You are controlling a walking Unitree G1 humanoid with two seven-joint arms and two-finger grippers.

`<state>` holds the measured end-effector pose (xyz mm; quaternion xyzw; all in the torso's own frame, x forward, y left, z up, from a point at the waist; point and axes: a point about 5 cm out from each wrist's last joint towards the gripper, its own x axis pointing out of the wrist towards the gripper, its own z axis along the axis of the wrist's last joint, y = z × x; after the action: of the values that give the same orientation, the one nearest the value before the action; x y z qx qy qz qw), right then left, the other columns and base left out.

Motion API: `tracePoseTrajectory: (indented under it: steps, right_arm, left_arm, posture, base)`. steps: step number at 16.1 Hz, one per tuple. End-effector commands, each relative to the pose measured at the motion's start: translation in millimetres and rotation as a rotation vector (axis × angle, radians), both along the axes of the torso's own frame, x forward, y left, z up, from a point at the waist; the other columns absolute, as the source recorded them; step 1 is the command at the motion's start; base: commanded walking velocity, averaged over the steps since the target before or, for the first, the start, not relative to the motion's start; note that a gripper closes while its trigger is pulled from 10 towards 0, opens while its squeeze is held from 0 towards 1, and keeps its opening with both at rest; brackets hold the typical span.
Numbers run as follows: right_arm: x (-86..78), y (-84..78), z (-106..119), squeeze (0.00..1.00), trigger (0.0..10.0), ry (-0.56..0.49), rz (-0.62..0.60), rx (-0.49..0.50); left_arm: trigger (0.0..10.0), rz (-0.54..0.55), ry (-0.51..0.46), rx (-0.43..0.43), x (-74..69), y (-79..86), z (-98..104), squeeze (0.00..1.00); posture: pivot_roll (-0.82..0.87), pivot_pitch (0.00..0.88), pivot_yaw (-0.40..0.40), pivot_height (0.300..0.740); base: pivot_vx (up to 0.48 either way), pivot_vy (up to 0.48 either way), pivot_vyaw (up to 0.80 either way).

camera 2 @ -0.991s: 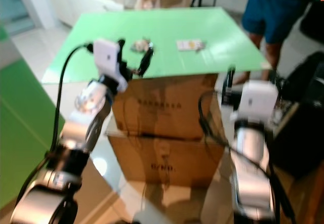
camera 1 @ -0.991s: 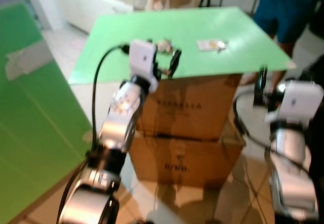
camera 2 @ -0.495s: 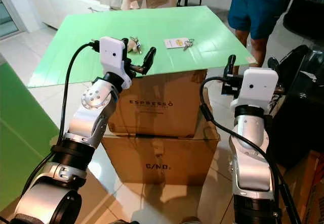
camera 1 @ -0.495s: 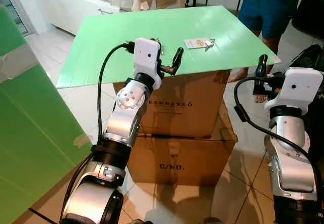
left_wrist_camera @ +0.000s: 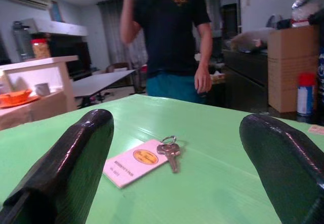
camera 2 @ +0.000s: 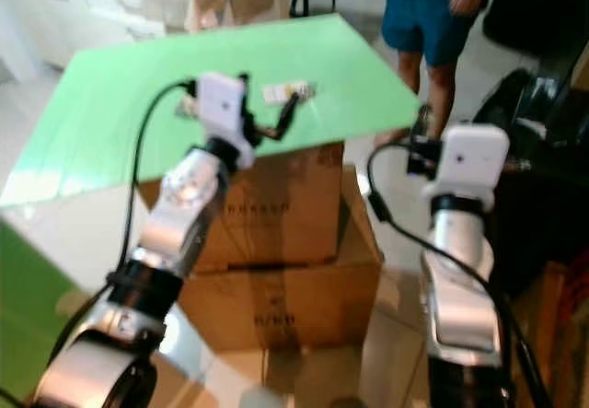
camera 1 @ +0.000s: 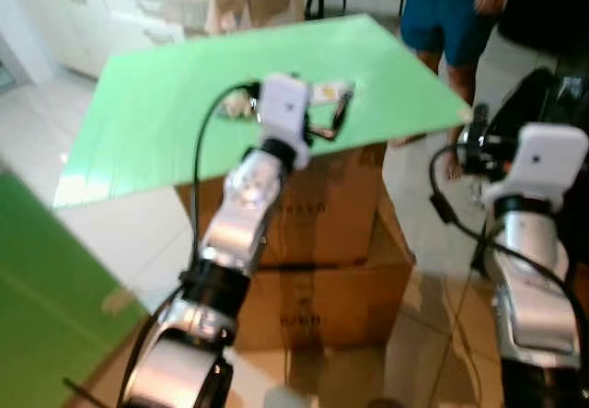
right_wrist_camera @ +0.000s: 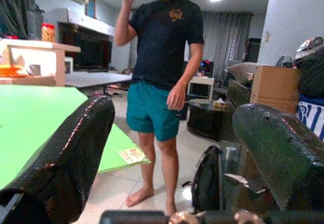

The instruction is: Hang keys on a hook

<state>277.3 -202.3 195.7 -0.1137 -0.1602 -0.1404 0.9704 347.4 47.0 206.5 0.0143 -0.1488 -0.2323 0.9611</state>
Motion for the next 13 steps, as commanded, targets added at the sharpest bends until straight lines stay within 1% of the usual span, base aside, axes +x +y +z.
tracePoseTrajectory:
  steps: [1,2,3,6,9,11,13]
  right_arm:
    - [0.5,8.4,0.5,0.00,10.0,0.000,0.031,0.008]
    - [0.1,9.3,-0.3,0.00,10.0,0.003,0.032,0.010]
    - [-0.1,9.8,-0.6,0.00,10.0,0.004,0.032,0.011]
    - [-1.9,14.2,-2.9,0.00,10.0,0.009,0.042,0.018]
    - [-4.0,18.6,-6.4,0.00,10.0,0.018,0.049,0.025]
    - [-5.3,19.7,-8.7,0.00,10.0,0.025,0.047,0.032]
    - [-6.4,20.6,-10.2,0.00,10.0,0.029,0.045,0.034]
  left_arm:
    - [10.0,0.046,-0.018,0.021,3.8,12.7,2.7,0.00]
    - [10.0,0.071,-0.020,0.030,6.0,14.6,4.6,0.00]
    - [10.0,0.073,-0.021,0.027,6.9,15.0,6.7,0.00]
    - [10.0,0.082,-0.030,0.031,14.6,16.2,27.3,0.00]
    - [10.0,0.099,0.028,0.054,27.2,22.7,41.5,0.00]
    - [10.0,0.122,0.044,0.076,33.3,28.2,48.6,0.00]
    - [10.0,0.118,0.084,0.097,36.8,30.9,49.8,0.00]
  posture:
    - [-0.24,0.000,0.102,0.740]
    - [-0.24,0.000,0.103,0.740]
    - [-0.24,0.000,0.103,0.740]
    - [-0.24,0.000,0.105,0.740]
    - [-0.24,0.000,0.116,0.740]
    - [-0.25,0.000,0.121,0.740]
    - [-0.25,0.000,0.128,0.740]
  base:
    - [0.334,0.000,0.00]
    - [0.000,0.000,0.00]
    - [0.000,0.000,0.00]
    - [0.000,0.000,0.00]
    - [0.000,0.000,0.00]
    - [0.000,0.000,0.00]
    - [0.000,0.000,0.00]
